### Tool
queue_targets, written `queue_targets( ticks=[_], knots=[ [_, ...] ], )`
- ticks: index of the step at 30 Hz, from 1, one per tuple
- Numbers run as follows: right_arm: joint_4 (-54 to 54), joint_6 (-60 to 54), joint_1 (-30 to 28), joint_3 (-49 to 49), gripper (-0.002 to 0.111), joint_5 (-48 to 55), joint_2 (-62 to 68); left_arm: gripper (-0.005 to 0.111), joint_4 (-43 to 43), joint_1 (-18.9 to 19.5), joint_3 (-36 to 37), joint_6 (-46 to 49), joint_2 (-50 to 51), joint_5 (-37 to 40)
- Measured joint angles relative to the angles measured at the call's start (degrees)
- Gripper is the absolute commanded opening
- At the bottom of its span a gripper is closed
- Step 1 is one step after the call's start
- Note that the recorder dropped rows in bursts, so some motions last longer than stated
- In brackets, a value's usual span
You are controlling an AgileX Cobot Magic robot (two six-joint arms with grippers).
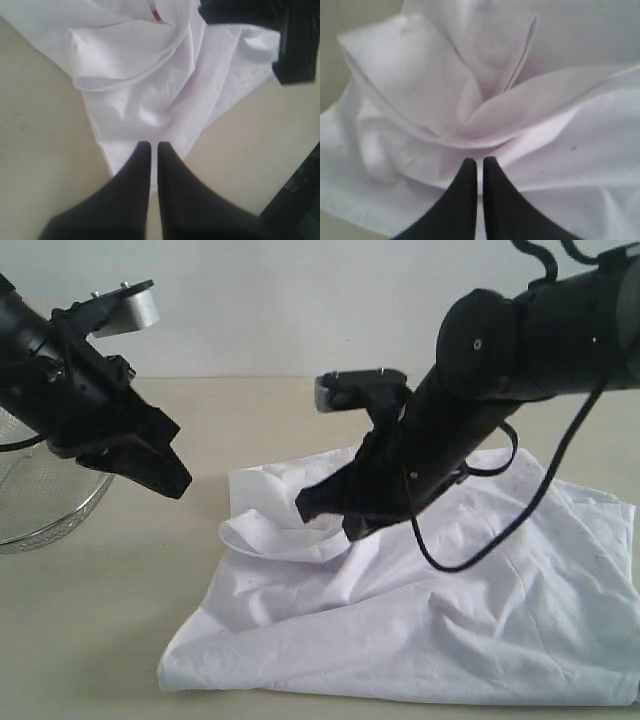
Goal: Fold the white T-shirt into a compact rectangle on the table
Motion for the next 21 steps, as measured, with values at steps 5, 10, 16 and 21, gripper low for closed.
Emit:
queue_targets(
  ticks=[5, 10, 16, 21],
  knots=[
    [0.00, -0.21, 3.53, 3.76, 0.000, 0.33, -0.24, 0.005, 0.00, 0.00, 0.10, 0.00, 0.00, -0.99],
    [0.24, -0.08, 5.27, 3.92, 0.000, -0.45, -0.13, 0.005, 0.00, 0.00, 0.10, 0.00, 0.00, -1.99],
    [0.74, 0.17, 5.28, 3.92, 0.000, -3.63, 2.39, 0.005, 0.00, 0.00, 0.10, 0.00, 0.00, -2.78],
    [0.85, 0.28, 5.28, 3.92, 0.000, -8.57, 5.30, 0.005, 0.00, 0.00, 0.10, -0.10, 0.00, -2.87]
  ],
)
